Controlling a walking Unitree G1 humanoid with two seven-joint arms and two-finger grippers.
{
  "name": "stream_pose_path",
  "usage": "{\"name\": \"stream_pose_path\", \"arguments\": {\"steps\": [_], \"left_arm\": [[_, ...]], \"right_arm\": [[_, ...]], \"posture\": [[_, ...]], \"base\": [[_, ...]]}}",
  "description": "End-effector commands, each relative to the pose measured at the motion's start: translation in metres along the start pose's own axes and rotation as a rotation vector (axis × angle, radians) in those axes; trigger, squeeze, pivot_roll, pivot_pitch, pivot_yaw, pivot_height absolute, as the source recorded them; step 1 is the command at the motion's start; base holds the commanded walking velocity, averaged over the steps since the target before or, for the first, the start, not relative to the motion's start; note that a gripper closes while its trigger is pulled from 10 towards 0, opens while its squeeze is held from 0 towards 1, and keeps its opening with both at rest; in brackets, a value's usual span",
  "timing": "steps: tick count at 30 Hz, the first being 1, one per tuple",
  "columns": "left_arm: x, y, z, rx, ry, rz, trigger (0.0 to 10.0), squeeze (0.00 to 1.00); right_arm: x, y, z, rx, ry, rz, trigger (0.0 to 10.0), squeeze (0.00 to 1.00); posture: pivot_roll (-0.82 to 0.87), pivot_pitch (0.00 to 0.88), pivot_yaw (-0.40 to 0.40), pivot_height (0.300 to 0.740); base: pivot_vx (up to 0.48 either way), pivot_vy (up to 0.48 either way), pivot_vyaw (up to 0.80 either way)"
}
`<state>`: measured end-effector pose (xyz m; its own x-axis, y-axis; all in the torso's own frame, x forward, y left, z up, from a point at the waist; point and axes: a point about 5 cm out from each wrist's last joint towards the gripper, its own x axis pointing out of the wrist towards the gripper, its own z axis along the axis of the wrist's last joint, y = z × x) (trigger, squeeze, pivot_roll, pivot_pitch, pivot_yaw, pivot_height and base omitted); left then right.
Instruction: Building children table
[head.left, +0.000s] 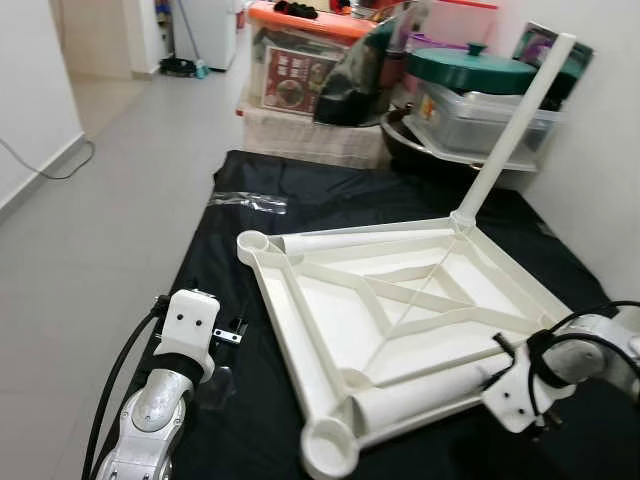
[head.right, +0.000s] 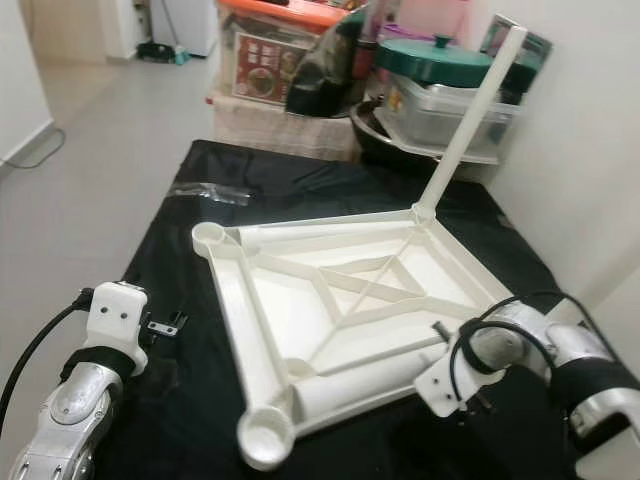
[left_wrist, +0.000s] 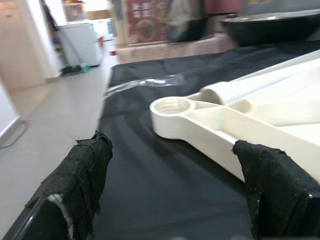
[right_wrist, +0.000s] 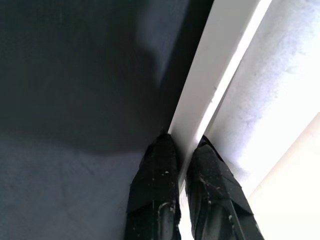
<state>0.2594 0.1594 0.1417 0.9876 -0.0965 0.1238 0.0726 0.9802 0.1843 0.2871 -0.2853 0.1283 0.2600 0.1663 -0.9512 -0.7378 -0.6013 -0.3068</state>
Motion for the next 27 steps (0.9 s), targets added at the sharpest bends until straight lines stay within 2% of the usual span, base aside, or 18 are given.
{"name": "stream_pose_path", "arguments": {"steps": [1,5,8,9,10,11,14,15,16,18,20,22,27], "left_arm": [[0.000,-0.004,-0.002,0.000,0.007,-0.014,10.0,0.00],[0.000,-0.005,-0.004,0.002,0.011,-0.015,10.0,0.00],[0.000,-0.009,-0.004,0.001,0.012,-0.024,10.0,0.00],[-0.001,-0.010,-0.004,0.001,0.012,-0.028,10.0,0.00],[-0.001,-0.010,-0.004,0.001,0.012,-0.028,10.0,0.00],[-0.001,-0.009,-0.004,0.004,0.014,-0.031,10.0,0.00],[-0.001,-0.008,-0.005,0.005,0.015,-0.031,10.0,0.00],[-0.001,-0.007,-0.005,0.008,0.017,-0.032,10.0,0.00],[-0.001,-0.007,-0.005,0.008,0.017,-0.032,10.0,0.00],[-0.001,-0.006,-0.005,0.012,0.018,-0.030,10.0,0.00],[-0.001,-0.006,-0.005,0.012,0.018,-0.030,10.0,0.00],[-0.002,-0.005,-0.005,0.013,0.017,-0.028,10.0,0.00],[-0.003,-0.006,-0.006,0.012,0.021,-0.030,10.0,0.00]], "right_arm": [[-0.008,0.000,-0.006,-0.049,0.031,-0.020,0.0,0.00],[-0.012,0.003,-0.015,-0.052,0.073,-0.008,0.0,0.00],[-0.008,0.005,-0.018,-0.076,0.096,-0.031,0.0,0.00],[-0.007,0.000,-0.020,-0.073,0.129,-0.087,2.6,0.00],[-0.007,0.000,-0.020,-0.073,0.129,-0.087,2.6,0.00],[-0.009,-0.011,-0.023,-0.057,0.140,-0.178,10.0,0.00],[-0.011,-0.015,-0.023,-0.038,0.123,-0.207,10.0,0.00],[-0.014,-0.019,-0.022,-0.010,0.091,-0.232,10.0,1.00],[-0.014,-0.019,-0.022,-0.010,0.091,-0.232,10.0,1.00],[-0.021,-0.027,-0.017,0.059,-0.010,-0.273,10.0,1.00],[-0.021,-0.027,-0.017,0.059,-0.010,-0.273,10.0,1.00],[-0.028,-0.033,-0.012,0.100,-0.106,-0.302,10.0,1.00],[-0.039,-0.037,-0.010,0.136,-0.188,-0.306,10.0,1.00]], "posture": [[0.04,0.000,-0.165,0.740],[0.04,0.000,-0.164,0.740],[0.04,0.000,-0.161,0.740],[0.05,0.000,-0.163,0.740],[0.05,0.000,-0.163,0.740],[0.05,0.000,-0.157,0.740],[0.05,0.000,-0.157,0.740],[0.05,0.000,-0.157,0.740],[0.05,0.000,-0.157,0.740],[0.05,0.000,-0.157,0.740],[0.05,0.000,-0.157,0.740],[0.05,0.000,-0.162,0.740],[0.04,0.000,-0.150,0.740]], "base": [[0.000,0.000,0.00],[0.000,0.000,0.00],[0.000,0.000,0.00],[0.000,0.000,0.00],[0.000,0.000,0.00],[0.000,0.000,0.00],[0.000,0.000,0.00],[0.000,0.000,0.00],[0.000,0.000,0.00],[0.000,0.000,0.00],[0.000,0.000,0.00],[0.000,0.000,0.00],[0.000,0.000,0.00]]}}
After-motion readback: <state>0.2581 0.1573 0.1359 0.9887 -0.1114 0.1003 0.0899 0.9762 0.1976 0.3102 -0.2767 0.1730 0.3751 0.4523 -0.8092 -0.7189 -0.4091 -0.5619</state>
